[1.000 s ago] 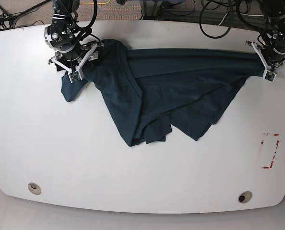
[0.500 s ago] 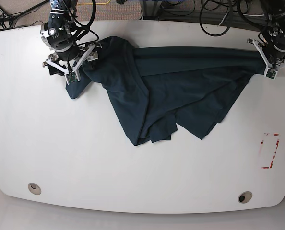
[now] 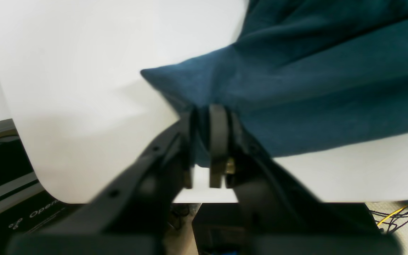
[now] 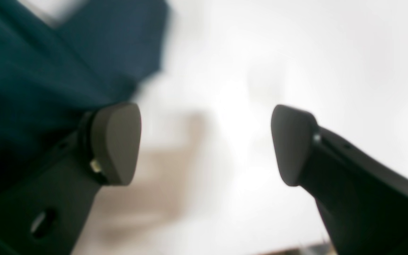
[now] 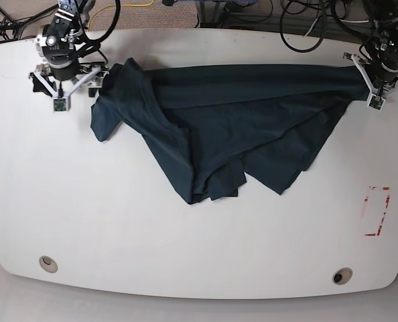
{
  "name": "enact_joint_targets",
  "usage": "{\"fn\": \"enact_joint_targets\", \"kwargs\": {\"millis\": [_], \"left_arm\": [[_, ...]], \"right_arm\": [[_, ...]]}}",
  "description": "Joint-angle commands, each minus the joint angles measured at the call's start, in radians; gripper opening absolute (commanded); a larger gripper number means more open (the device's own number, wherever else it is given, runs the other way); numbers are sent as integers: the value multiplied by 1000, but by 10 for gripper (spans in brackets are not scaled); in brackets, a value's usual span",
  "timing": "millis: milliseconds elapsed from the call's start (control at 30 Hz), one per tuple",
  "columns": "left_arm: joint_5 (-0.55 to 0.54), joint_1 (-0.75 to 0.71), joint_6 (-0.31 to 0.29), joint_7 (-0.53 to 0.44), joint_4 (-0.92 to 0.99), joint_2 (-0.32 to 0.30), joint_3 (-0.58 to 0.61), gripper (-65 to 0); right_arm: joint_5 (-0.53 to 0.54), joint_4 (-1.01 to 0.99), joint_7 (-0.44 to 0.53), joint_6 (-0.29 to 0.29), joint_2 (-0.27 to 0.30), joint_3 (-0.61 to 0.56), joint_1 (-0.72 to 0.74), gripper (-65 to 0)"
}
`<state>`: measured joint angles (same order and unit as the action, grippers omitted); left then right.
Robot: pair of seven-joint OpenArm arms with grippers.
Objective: Fold the T-shirt properly
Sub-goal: 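Lower the held edge onto the table with both grippers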
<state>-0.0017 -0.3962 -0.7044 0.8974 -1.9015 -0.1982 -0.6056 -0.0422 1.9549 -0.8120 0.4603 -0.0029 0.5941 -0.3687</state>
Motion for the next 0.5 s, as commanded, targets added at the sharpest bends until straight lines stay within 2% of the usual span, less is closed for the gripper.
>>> {"fn": "enact_joint_targets", "kwargs": {"millis": [0,133,400,467], "left_arm": [[-6,-1,6,-7,-14,-18,0,-637],[-2,-6,6,-6,-12,-21,5,-647],[1,0,6,-11,-12,-23,3,-644],[3,26,6,-23,-13,-15,1,-639]], "right_arm": [[16,-16,25,-2,-4,21,16,-110],[17,-67,22,-6,-14,36,25,-108],[19,-105,20,-4,-18,-17,40,-107],[10,-124,16,-11,-17,-64,57,-108]]}}
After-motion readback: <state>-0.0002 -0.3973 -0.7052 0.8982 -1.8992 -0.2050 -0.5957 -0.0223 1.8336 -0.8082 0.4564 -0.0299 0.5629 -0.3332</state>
